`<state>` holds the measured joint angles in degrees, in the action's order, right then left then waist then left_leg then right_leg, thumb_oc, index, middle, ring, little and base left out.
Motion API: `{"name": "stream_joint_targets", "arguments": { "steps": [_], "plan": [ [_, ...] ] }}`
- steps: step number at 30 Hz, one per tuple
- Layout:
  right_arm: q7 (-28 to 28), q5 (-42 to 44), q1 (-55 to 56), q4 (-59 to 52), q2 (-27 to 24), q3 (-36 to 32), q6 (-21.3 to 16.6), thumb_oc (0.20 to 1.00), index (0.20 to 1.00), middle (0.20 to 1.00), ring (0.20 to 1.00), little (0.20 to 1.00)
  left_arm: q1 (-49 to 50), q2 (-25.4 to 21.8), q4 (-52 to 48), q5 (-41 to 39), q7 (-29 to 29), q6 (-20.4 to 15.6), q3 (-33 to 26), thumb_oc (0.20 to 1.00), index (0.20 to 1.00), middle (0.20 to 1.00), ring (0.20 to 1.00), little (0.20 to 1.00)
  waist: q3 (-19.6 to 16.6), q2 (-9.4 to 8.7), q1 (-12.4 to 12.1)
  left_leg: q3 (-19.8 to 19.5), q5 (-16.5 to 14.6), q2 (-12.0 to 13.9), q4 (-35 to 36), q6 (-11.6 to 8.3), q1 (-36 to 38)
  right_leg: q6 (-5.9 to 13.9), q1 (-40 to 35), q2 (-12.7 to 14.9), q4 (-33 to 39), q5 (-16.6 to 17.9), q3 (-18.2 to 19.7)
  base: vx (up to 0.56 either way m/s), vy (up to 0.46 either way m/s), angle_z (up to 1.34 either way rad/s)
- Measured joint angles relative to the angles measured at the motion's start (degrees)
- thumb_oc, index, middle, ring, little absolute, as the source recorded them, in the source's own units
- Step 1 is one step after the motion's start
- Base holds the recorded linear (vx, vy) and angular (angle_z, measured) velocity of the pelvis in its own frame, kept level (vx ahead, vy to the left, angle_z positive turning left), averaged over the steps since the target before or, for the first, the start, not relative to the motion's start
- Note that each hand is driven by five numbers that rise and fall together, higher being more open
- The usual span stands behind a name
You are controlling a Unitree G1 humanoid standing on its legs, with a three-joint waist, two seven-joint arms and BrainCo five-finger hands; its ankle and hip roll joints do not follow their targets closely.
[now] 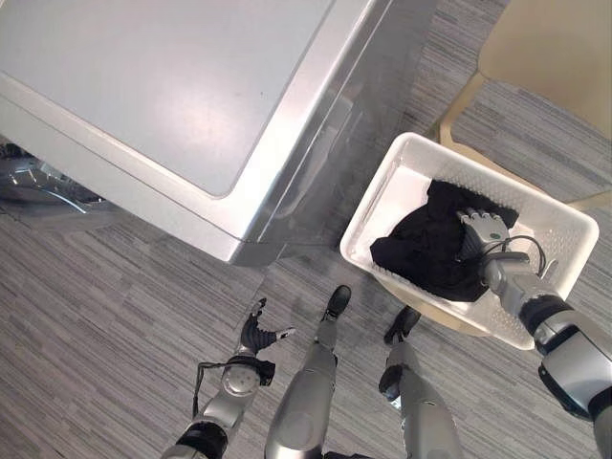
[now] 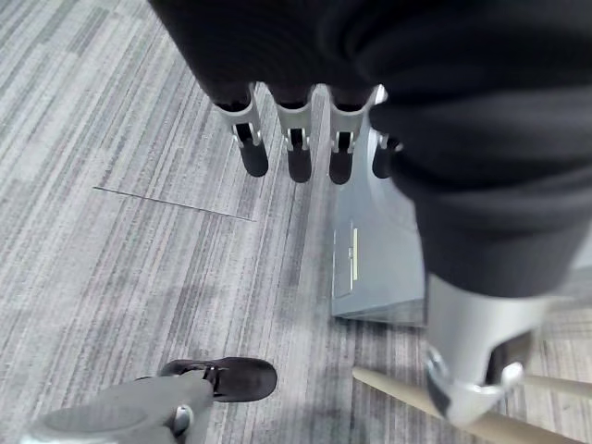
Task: Grab the laundry basket,head to the washer,open it,put in the laundry and shut it.
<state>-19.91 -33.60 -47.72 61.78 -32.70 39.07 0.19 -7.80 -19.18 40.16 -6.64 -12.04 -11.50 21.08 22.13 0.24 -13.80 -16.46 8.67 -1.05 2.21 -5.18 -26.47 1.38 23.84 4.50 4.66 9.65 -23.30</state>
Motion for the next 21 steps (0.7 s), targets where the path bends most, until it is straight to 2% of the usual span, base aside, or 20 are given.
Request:
{"name": "stream_joint_targets", "arguments": {
  "steps": [6,10,15,18,21],
  "plan": [
    [-0.3,3.6,0.5,-6.3,-0.3,-3.5,0.4,0.200,0.200,0.200,0.200,0.200,-0.1,0.2,-1.8,0.0,0.0,0.0,0.5,1.000,1.000,1.000,1.000,1.000,0.0,0.07,0.0,-0.3,0.0,-0.1,-0.1,-0.02,-0.3,-0.05,0.0,0.0,0.0,-0.1,-0.5,-0.02,0.017,0.04],
    [-0.2,5.5,4.7,-13.5,-0.7,-5.7,0.0,0.200,0.200,0.200,0.200,0.200,0.0,0.4,-1.8,0.1,0.0,0.4,0.5,1.000,1.000,1.000,1.000,1.000,0.0,0.30,0.4,-0.4,0.2,-0.4,-0.2,-0.23,1.2,-0.07,-1.9,0.3,0.0,0.0,-1.2,0.02,-0.003,0.09],
    [0.1,9.5,14.3,-28.8,-1.1,-14.0,-1.0,0.200,0.200,0.200,0.200,0.200,0.6,0.6,-2.2,0.3,0.1,1.2,-1.2,1.000,1.000,1.000,1.000,1.000,-0.1,0.08,2.7,0.2,0.1,-0.5,0.9,-0.25,6.3,0.54,-6.4,0.6,0.0,-0.5,-0.6,0.06,0.000,-0.02],
    [0.3,14.4,21.3,-35.6,0.1,-21.1,-2.3,0.200,0.200,0.200,0.200,0.200,2.0,0.6,-3.4,0.6,0.4,2.2,-2.8,1.000,1.000,1.000,1.000,1.000,-0.3,-0.15,3.2,1.2,0.1,-0.3,1.9,-0.18,9.7,0.55,-8.9,0.6,0.0,-0.5,0.3,0.09,0.009,-0.15],
    [1.5,20.5,26.8,-40.3,2.4,-25.6,-2.6,0.200,0.200,0.200,0.200,0.200,4.2,0.6,-4.5,0.7,0.7,3.0,-5.3,1.000,1.000,1.000,1.000,1.000,-0.9,-0.88,5.6,2.3,-0.7,-0.2,2.0,0.40,12.6,0.82,-11.2,0.6,0.0,-0.7,1.5,0.09,0.031,-0.16]
  ]
}}
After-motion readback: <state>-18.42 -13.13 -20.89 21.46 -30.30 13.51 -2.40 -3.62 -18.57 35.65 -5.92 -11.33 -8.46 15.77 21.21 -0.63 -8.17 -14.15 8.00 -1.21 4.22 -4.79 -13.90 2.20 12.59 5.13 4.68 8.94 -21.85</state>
